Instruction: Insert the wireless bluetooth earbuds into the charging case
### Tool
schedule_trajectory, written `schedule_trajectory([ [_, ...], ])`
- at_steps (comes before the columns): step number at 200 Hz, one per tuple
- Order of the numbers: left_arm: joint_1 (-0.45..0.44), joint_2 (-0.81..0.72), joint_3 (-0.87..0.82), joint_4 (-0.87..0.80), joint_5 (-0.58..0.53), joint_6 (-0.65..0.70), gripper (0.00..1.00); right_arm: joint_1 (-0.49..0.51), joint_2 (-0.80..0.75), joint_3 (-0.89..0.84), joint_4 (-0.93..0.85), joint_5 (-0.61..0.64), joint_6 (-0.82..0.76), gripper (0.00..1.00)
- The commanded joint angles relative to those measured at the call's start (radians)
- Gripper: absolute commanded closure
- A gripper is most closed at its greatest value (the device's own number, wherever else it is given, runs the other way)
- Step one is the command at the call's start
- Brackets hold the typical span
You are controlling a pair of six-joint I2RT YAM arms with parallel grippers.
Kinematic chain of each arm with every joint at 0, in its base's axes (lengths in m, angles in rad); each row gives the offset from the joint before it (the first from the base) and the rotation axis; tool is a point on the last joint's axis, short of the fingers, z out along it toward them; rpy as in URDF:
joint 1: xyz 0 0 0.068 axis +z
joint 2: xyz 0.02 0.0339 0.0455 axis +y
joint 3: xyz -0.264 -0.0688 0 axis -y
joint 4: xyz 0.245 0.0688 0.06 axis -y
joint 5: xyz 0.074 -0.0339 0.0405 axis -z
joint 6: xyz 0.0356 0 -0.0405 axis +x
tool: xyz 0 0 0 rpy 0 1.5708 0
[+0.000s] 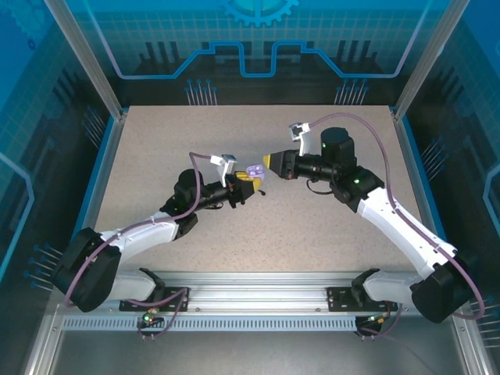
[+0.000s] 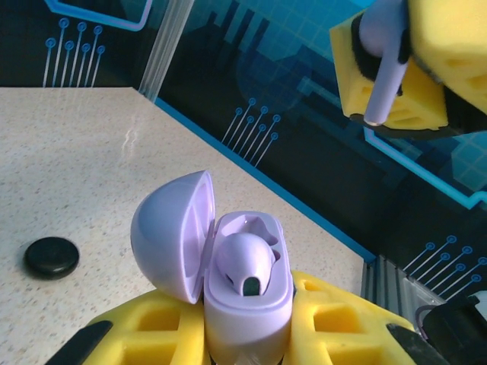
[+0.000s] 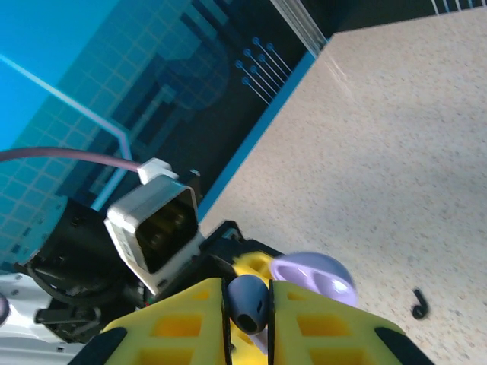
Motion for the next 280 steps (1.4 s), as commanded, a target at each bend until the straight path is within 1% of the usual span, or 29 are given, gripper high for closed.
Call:
schedule_trajectory([
  [1,-0.026,0.008,0.045,0.083,-0.018,-0.012,0.93,0.032,-0.032,-0.022,0.108,0.025,0.026,0.82],
  [22,-0.034,0.006,0.056,0.1,-0.018,-0.014,0.93,0.046,-0.045,-0.036,0.15,0.034,0.033,0.81],
  [62,-0.045,-0.008,0.068,0.122,-0.019,-0.019,0.92,0.065,-0.068,-0.053,0.157,0.06,0.013,0.81],
  [167,-0.064,-0.036,0.065,0.16,-0.012,-0.045,0.92,0.075,-0.091,-0.063,0.105,0.108,-0.035,0.8],
  [280,-0.067,-0.072,0.072,0.147,-0.04,-0.049,0.92,0.089,-0.073,-0.052,0.097,0.078,-0.046,0.8],
])
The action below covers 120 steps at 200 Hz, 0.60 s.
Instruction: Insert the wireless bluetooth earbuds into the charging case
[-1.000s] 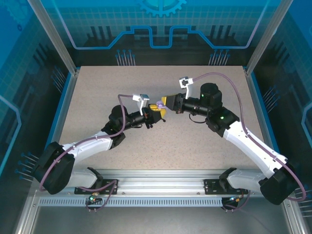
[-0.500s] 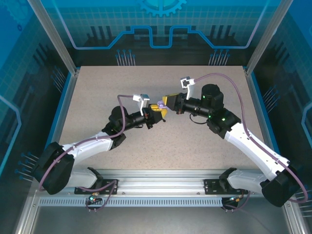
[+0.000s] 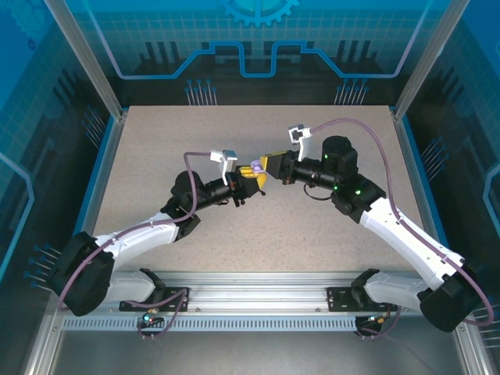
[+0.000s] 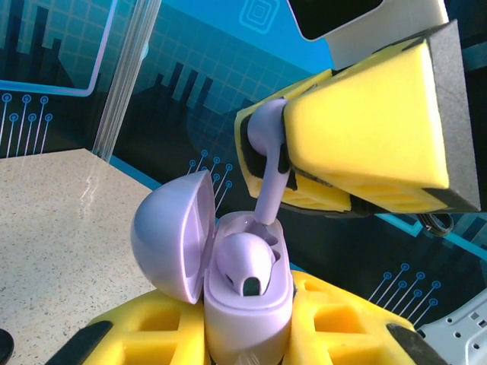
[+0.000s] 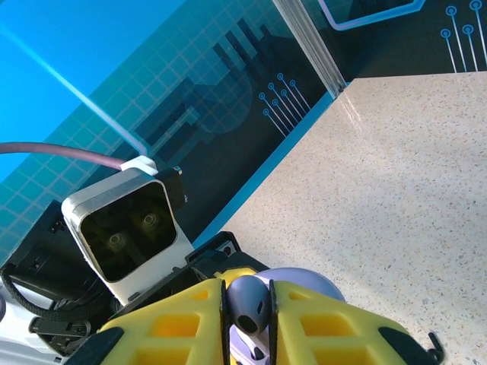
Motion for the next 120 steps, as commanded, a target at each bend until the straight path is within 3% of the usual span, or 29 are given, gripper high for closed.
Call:
schedule_trajectory([
  [1,-0.009,-0.032,0.035,0.042,-0.025,-0.004,0.92,0.02,-0.002,0.002,-0.003,-0.009,-0.023,0.8],
  [120,-0.01,-0.049,0.038,0.036,-0.039,0.004,0.92,0.037,0.022,0.03,-0.056,0.017,-0.056,0.8],
])
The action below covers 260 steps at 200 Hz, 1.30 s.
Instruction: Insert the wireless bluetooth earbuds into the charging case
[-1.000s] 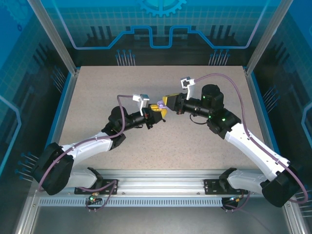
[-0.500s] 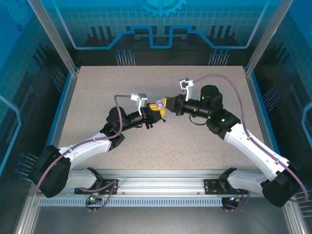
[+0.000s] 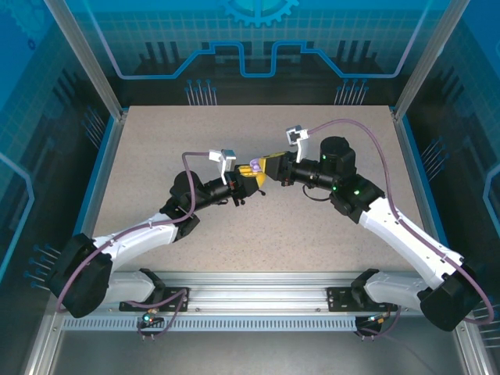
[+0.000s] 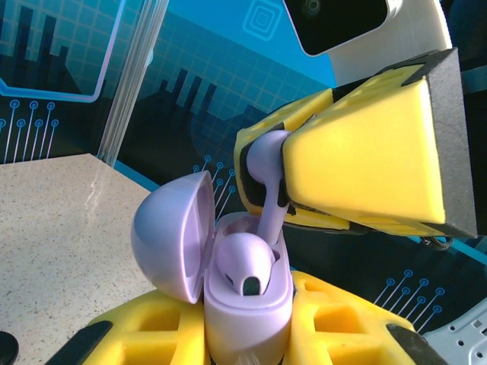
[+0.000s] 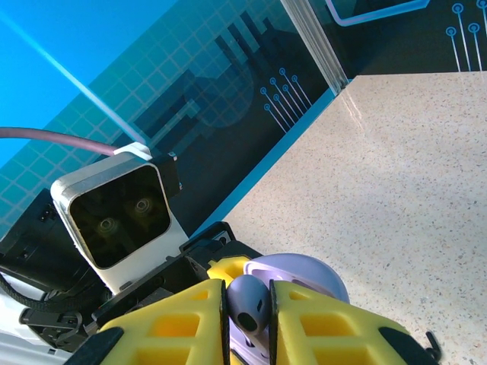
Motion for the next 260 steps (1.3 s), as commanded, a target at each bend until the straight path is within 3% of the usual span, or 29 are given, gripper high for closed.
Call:
schedule_trajectory([
  [1,-0.009,-0.036,0.036,0.043,-0.021,0.004,0.92,0.025,0.016,0.03,-0.05,0.014,-0.03,0.8],
  [113,-0.008,-0.06,0.034,0.035,-0.013,0.02,0.92,0.036,0.011,0.069,-0.156,0.073,-0.089,0.75],
  [208,-0.009,-0.063,0.035,0.005,-0.001,0.04,0.92,0.04,-0.008,0.074,-0.172,0.085,-0.1,0.59],
  [260,-0.008,-0.091,0.022,-0.092,-0.006,0.109,0.92,0.042,-0.046,0.077,-0.23,0.17,-0.133,0.49],
])
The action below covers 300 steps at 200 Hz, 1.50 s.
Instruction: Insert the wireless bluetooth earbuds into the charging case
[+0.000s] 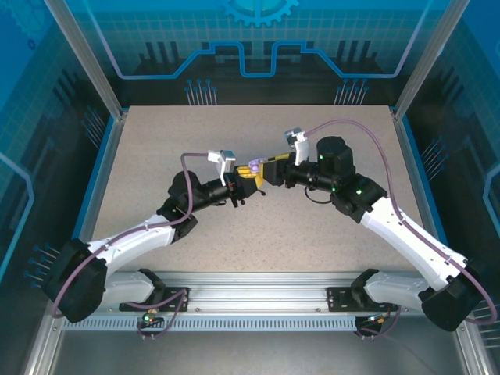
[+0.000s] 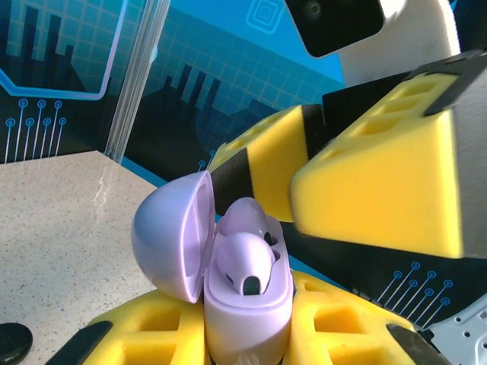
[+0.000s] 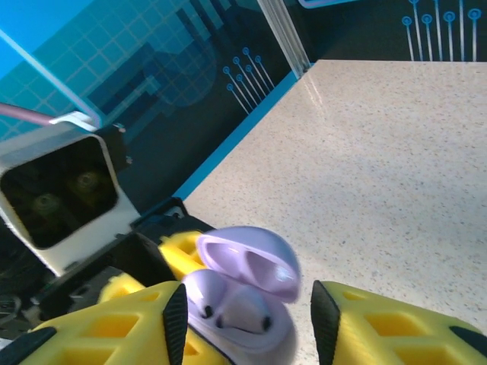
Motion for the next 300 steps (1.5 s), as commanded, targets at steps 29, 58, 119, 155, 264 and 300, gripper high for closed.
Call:
schedule_trajectory([
  [29,-0.008,-0.069,0.025,-0.085,0.004,0.098,0.92,0.011,-0.048,0.029,-0.097,0.116,-0.045,0.49],
  [58,-0.007,-0.085,0.039,-0.156,0.02,0.134,0.92,-0.003,-0.055,0.025,-0.121,0.152,-0.047,0.48],
  [119,-0.008,-0.092,0.061,-0.244,0.056,0.184,0.92,-0.068,-0.063,0.007,-0.174,0.146,-0.047,0.48],
  [155,-0.007,-0.094,0.07,-0.227,0.122,0.178,0.92,-0.131,-0.041,-0.019,-0.192,0.069,-0.059,0.48],
  [264,-0.012,-0.038,0.115,-0.154,0.3,0.136,0.92,-0.172,0.037,-0.027,-0.176,-0.161,-0.115,0.52],
  [300,-0.023,-0.007,0.138,-0.17,0.308,0.137,0.92,-0.147,0.044,-0.005,-0.178,-0.186,-0.135,0.52],
])
